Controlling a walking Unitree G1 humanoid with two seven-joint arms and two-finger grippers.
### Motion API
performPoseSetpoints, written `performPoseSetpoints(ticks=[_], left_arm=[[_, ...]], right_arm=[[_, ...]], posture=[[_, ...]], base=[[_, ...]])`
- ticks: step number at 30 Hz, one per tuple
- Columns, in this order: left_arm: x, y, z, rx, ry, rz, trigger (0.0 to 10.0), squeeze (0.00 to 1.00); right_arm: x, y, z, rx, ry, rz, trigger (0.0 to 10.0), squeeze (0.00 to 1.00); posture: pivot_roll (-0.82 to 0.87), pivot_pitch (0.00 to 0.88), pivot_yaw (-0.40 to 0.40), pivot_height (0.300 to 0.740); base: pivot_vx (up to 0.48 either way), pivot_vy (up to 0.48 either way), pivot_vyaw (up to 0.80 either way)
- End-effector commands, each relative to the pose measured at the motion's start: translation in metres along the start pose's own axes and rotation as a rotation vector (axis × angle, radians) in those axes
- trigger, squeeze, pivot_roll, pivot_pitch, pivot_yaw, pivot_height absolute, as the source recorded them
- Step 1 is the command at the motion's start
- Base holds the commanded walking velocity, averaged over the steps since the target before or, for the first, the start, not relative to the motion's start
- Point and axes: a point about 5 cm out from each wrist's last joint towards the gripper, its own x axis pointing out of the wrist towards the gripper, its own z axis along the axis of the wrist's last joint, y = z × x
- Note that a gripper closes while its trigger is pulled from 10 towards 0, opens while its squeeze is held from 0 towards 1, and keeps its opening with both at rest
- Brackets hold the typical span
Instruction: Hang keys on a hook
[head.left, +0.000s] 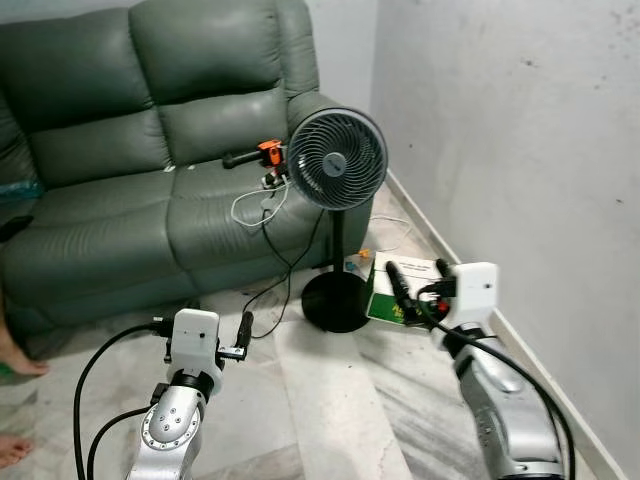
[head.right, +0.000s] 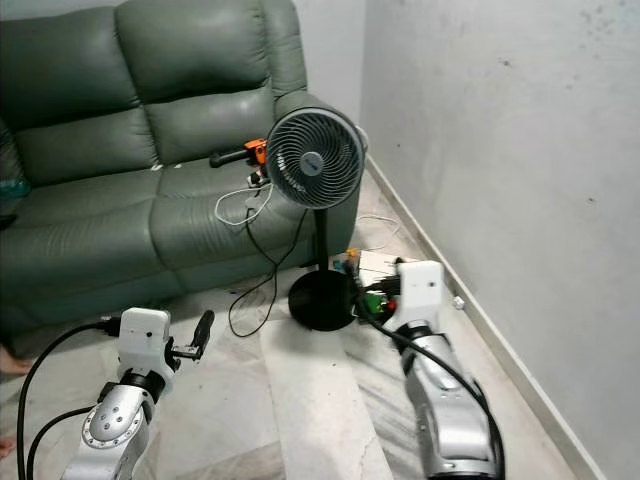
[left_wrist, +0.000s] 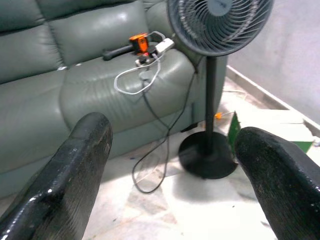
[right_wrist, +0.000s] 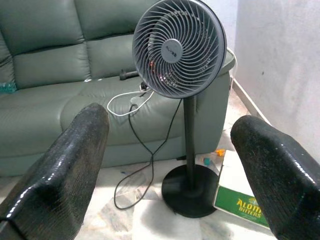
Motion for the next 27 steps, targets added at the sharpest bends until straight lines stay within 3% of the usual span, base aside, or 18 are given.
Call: performPoseSetpoints(ticks=[1, 8, 27], left_arm=[[0.001, 0.005, 0.0, -0.015, 0.011, 0.031, 10.0, 0.0], [0.002, 0.006, -0.001, -0.018, 0.017, 0.034, 10.0, 0.0], [0.002, 0.008, -0.001, -0.026, 0.026, 0.047, 10.0, 0.0]], right_arm=[[0.0, 0.001, 0.003, -0.012, -0.019, 0.005, 10.0, 0.0], [-0.003, -0.01, 0.001, -0.012, -0.008, -0.033, 10.0, 0.0], [-0.005, -0.012, -0.001, -0.019, 0.003, -0.04, 10.0, 0.0]], posture=[[-0.04, 0.0, 0.071, 0.74], [-0.04, 0.0, 0.069, 0.74], [-0.03, 0.0, 0.059, 0.74]], base=[[0.0, 0.0, -0.8], [0.0, 0.0, -0.8], [0.0, 0.0, -0.8]])
